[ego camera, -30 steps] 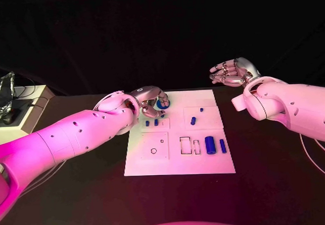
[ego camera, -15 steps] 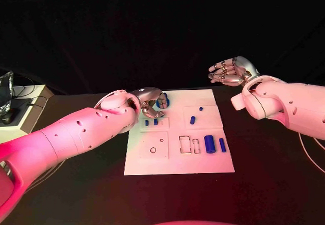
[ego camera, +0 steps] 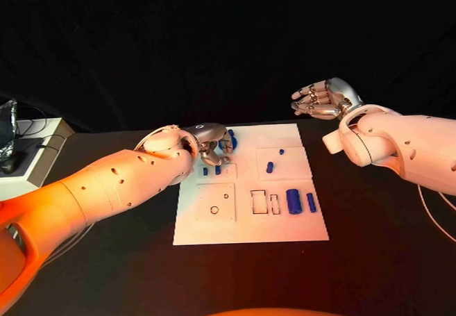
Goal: Assemble the parts on the task board
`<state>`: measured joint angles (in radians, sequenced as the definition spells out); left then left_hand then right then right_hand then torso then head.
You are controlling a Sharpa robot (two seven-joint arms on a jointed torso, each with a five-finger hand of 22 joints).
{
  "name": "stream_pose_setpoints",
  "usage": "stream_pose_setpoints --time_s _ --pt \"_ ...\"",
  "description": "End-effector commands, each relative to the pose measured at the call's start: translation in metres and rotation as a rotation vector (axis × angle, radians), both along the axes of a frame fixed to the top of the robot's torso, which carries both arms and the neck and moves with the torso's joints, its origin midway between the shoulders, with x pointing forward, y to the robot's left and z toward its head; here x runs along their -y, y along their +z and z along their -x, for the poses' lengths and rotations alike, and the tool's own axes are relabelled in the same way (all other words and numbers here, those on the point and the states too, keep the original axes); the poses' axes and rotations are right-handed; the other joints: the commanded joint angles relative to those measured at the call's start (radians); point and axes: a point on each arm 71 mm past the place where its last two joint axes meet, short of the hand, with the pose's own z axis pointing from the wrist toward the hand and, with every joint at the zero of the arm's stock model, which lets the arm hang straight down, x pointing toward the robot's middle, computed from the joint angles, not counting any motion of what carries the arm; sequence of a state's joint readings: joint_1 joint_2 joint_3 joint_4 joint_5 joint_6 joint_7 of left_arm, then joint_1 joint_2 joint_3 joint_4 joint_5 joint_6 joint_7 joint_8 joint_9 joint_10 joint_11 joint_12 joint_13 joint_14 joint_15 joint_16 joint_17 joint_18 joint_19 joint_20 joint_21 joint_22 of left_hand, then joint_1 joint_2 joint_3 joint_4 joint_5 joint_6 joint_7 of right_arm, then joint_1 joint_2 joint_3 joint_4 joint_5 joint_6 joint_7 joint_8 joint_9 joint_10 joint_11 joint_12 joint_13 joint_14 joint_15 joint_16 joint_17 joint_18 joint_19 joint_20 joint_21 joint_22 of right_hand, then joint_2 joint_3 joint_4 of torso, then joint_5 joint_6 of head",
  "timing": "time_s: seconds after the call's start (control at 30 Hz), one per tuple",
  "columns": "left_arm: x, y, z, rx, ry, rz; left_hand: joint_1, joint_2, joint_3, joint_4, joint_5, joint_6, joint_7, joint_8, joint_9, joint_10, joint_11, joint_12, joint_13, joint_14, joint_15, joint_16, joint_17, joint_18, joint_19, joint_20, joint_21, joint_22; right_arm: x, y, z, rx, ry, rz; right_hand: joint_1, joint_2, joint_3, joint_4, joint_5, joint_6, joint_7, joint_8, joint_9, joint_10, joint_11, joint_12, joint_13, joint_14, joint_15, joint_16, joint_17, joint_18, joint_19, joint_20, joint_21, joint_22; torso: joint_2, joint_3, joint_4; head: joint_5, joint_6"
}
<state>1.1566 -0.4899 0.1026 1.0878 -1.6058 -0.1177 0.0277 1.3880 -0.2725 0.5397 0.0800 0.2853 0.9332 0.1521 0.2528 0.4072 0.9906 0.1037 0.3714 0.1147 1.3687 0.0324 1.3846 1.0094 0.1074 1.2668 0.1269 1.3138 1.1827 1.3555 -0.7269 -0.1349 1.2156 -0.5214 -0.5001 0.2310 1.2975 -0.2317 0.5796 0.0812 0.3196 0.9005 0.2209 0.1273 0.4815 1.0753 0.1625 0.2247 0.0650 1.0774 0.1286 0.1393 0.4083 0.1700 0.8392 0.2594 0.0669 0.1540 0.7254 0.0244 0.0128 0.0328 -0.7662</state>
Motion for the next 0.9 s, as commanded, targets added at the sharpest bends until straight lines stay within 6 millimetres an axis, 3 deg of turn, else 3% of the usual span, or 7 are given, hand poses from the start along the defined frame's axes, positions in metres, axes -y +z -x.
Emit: stream_pose_setpoints --time_s 0.03,0.47,0.9 --pt "0.0008 -0.0021 -0.0008 -0.026 0.009 -0.028 -0.010 -0.001 0.004 0.002 -0.001 -0.001 0.006 -0.007 -0.002 0.009 0.000 -0.005 -0.001 0.008 -0.001 0.004 0.000 -0.009 0.008 0.003 0.005 0.001 -0.0017 0.0009 0.0008 0.012 0.020 0.005 -0.001 -0.008 -0.001 -0.004 -0.003 -0.002 0.006 -0.005 -0.001 -0.007 0.000 -0.002 -0.002 0.001 -0.001 -0.002 0.001 0.016 0.004 0.001 0.005 -0.001 0.000 -0.0004 0.0016 -0.002 -0.003" --pt "0.0038 -0.0044 -0.0025 -0.039 0.020 -0.038 -0.011 0.000 0.006 0.003 0.000 -0.007 0.008 -0.014 -0.005 0.020 0.000 -0.006 0.001 0.008 -0.002 0.003 -0.003 -0.009 0.009 0.002 0.005 0.002 -0.0025 0.0010 0.0012 0.013 0.022 0.004 -0.002 -0.008 -0.001 -0.003 -0.002 -0.003 0.007 -0.006 -0.002 -0.007 0.001 -0.003 -0.001 0.001 0.000 -0.003 0.001 0.016 0.005 0.001 0.004 -0.002 -0.001 -0.0002 0.0009 -0.003 -0.008" --pt "0.0044 -0.0059 -0.0030 -0.049 0.023 -0.045 0.010 0.018 0.034 -0.010 -0.003 -0.002 0.008 -0.026 -0.010 0.047 -0.004 -0.014 0.006 0.014 -0.005 0.007 -0.001 -0.011 0.015 -0.001 0.012 0.011 -0.0036 0.0011 0.0012 0.013 0.024 0.004 -0.003 -0.008 -0.001 -0.003 -0.002 -0.003 0.007 -0.006 -0.002 -0.007 0.001 -0.003 -0.001 0.000 0.000 -0.003 0.001 0.016 0.005 0.001 0.004 -0.003 -0.001 -0.0002 0.0022 -0.005 -0.012"
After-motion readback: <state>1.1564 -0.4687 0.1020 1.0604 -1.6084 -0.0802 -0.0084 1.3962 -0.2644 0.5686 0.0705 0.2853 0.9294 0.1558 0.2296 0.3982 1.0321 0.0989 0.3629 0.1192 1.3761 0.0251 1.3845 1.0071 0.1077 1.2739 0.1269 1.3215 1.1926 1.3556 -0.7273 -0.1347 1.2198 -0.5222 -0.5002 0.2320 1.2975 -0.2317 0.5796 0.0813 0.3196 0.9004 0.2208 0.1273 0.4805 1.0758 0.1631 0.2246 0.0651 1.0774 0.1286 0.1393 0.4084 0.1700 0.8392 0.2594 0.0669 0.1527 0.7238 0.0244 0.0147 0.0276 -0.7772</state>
